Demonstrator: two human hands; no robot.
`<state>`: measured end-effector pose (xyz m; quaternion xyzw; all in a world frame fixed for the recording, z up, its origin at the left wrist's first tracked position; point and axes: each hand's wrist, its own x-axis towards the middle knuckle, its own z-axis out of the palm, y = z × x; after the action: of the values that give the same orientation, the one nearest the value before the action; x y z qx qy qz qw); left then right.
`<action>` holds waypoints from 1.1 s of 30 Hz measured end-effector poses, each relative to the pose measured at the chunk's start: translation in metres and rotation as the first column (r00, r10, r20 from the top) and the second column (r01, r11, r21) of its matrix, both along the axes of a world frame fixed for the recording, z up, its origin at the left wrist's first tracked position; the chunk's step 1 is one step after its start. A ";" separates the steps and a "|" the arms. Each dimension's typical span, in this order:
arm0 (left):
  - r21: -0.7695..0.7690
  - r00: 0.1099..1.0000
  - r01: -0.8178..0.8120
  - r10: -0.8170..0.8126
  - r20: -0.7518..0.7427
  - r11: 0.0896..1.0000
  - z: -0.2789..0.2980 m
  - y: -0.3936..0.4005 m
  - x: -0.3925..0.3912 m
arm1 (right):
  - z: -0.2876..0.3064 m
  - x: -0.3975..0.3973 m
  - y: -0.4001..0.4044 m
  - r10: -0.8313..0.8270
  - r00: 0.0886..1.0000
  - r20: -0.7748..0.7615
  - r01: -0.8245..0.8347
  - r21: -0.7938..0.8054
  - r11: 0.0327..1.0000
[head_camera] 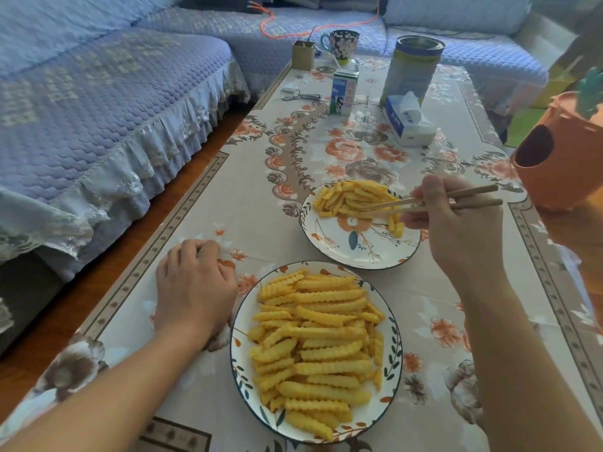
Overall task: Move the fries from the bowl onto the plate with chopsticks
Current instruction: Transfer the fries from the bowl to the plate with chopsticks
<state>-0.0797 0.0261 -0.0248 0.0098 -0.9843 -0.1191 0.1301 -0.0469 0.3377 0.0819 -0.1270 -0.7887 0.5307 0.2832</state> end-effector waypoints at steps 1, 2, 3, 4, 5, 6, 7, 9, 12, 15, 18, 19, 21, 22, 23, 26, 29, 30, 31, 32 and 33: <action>0.004 1.000 -0.001 0.001 0.000 1.000 0.000 0.000 0.000 | 0.000 0.000 0.001 0.002 1.000 -0.002 -0.002 0.001 1.000; 0.006 1.000 -0.002 0.002 0.000 1.000 0.001 0.000 0.000 | -0.001 0.000 0.001 0.004 1.000 0.000 -0.004 -0.001 1.000; 0.007 1.000 -0.002 0.002 -0.002 1.000 0.001 0.001 0.000 | -0.001 -0.001 0.002 0.007 1.000 0.006 -0.007 -0.003 1.000; 0.007 1.000 0.000 0.000 -0.005 1.000 0.001 0.000 0.000 | -0.001 -0.001 0.002 0.011 1.000 0.015 -0.011 -0.005 1.000; 0.008 1.000 0.001 -0.001 -0.009 1.000 0.000 0.000 0.000 | -0.002 -0.002 0.002 0.013 1.000 0.026 -0.013 -0.007 1.000; 0.010 1.000 0.000 0.000 -0.013 1.000 0.000 0.000 0.000 | -0.002 -0.002 0.003 0.016 0.999 0.038 -0.016 -0.007 1.000; 0.013 1.000 -0.001 0.001 -0.017 1.000 0.000 0.000 0.000 | -0.002 -0.002 0.003 0.018 0.999 0.049 -0.018 -0.005 1.000; 0.015 1.000 -0.002 0.002 -0.022 1.000 0.000 0.001 0.000 | 0.000 -0.001 0.005 0.020 0.998 0.060 -0.019 -0.004 1.000; 0.015 1.000 0.004 -0.003 -0.017 1.000 0.001 0.001 0.001 | 0.007 0.003 0.006 0.010 0.999 0.049 -0.008 -0.031 0.999; 0.012 1.000 0.000 0.000 -0.007 1.000 0.000 0.000 0.000 | 0.010 0.004 0.007 0.015 0.999 0.043 -0.014 -0.024 1.000; 0.013 1.000 -0.005 0.005 -0.005 1.000 -0.001 0.000 0.000 | 0.007 0.003 0.008 0.035 0.997 0.073 -0.035 -0.001 0.999; 0.012 1.000 -0.005 0.005 -0.007 1.000 -0.001 0.001 0.000 | 0.005 0.002 0.008 0.042 0.996 0.083 -0.042 -0.001 0.999; 0.010 1.000 -0.002 0.002 -0.009 1.000 -0.001 0.000 0.000 | 0.004 0.002 0.007 0.045 0.995 0.084 -0.043 -0.020 0.999; 0.008 1.000 -0.002 0.002 -0.009 1.000 -0.002 0.000 0.000 | 0.006 0.003 0.006 0.042 0.996 0.075 -0.039 -0.036 0.999; 0.005 1.000 -0.001 0.001 -0.008 1.000 -0.002 0.000 0.000 | 0.009 0.005 0.006 0.043 0.997 0.062 -0.040 -0.061 0.997; 0.001 1.000 -0.002 0.002 -0.011 1.000 -0.001 0.000 0.000 | 0.025 0.011 0.003 0.117 0.993 0.011 -0.113 -0.191 0.975; 0.004 1.000 -0.004 0.004 -0.009 1.000 -0.002 0.000 -0.001 | 0.037 0.018 -0.004 0.259 0.965 0.039 -0.245 -0.208 0.947; 0.004 1.000 -0.004 0.004 -0.010 1.000 -0.002 0.000 -0.001 | 0.038 0.019 -0.006 0.298 0.952 0.069 -0.280 -0.198 0.939; 0.004 1.000 -0.002 0.002 -0.010 1.000 -0.002 -0.001 -0.001 | 0.038 0.020 -0.008 0.327 0.940 0.100 -0.305 -0.186 0.934; 0.004 1.000 -0.001 0.001 -0.011 1.000 -0.002 -0.001 -0.001 | 0.039 0.021 -0.009 0.344 0.931 0.123 -0.321 -0.174 0.931; 0.006 1.000 -0.001 0.001 -0.012 1.000 -0.003 -0.001 -0.001 | 0.039 0.021 -0.009 0.351 0.927 0.135 -0.328 -0.167 0.930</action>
<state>-0.0807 0.0252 -0.0273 0.0099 -0.9831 -0.1220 0.1359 -0.0257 0.3282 0.1209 -0.0510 -0.7797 0.6140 0.1120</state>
